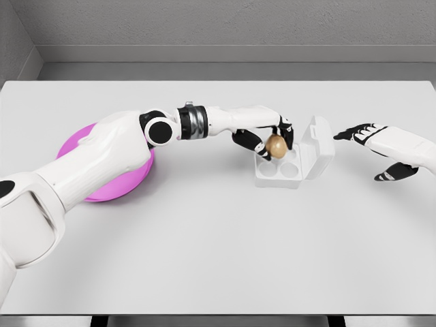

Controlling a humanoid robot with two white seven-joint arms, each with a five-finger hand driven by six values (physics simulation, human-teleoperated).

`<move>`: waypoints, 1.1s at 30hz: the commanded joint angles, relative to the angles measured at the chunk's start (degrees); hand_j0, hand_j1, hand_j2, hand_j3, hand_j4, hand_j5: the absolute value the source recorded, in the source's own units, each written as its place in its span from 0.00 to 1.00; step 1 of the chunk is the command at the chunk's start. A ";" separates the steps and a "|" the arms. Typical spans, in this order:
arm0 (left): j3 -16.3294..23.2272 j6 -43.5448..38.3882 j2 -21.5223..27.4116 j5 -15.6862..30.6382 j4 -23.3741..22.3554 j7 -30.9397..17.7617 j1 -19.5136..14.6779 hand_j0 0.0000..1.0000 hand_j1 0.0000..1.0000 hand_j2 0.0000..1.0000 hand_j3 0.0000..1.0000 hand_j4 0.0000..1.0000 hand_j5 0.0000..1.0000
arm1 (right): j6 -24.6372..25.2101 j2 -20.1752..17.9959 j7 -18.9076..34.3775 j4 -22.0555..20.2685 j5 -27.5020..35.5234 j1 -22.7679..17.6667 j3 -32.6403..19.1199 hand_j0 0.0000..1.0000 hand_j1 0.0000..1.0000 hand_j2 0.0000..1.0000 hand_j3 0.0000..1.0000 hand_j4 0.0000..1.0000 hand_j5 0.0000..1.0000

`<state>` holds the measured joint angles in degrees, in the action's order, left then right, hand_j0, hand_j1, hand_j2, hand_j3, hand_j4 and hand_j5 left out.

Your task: Pack egg into the box and close the box lid

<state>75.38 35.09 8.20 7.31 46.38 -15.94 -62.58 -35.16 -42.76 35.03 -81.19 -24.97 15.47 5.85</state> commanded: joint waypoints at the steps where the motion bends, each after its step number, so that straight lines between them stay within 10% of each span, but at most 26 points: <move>1: -0.14 -0.09 -0.03 0.42 0.03 0.03 0.00 0.67 0.67 0.67 0.67 0.67 0.67 | 0.16 -0.04 -0.03 -0.02 0.36 0.00 0.04 1.00 1.00 1.00 1.00 1.00 1.00; 16: -0.23 -0.09 2.08 0.51 0.03 0.21 0.44 1.00 1.00 1.00 1.00 1.00 1.00 | 0.16 0.31 -0.03 -0.02 0.36 0.00 0.04 1.00 1.00 1.00 1.00 1.00 1.00; 33: -7.44 -0.09 15.71 0.68 0.12 0.91 3.16 1.00 1.00 1.00 1.00 1.00 1.00 | 0.16 0.58 -0.03 -0.02 0.27 -0.09 0.04 1.00 1.00 1.00 1.00 1.00 1.00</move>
<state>69.13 35.07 22.22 7.64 46.43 -15.06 -59.41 -35.16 -42.13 35.03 -81.19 -25.05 15.38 5.90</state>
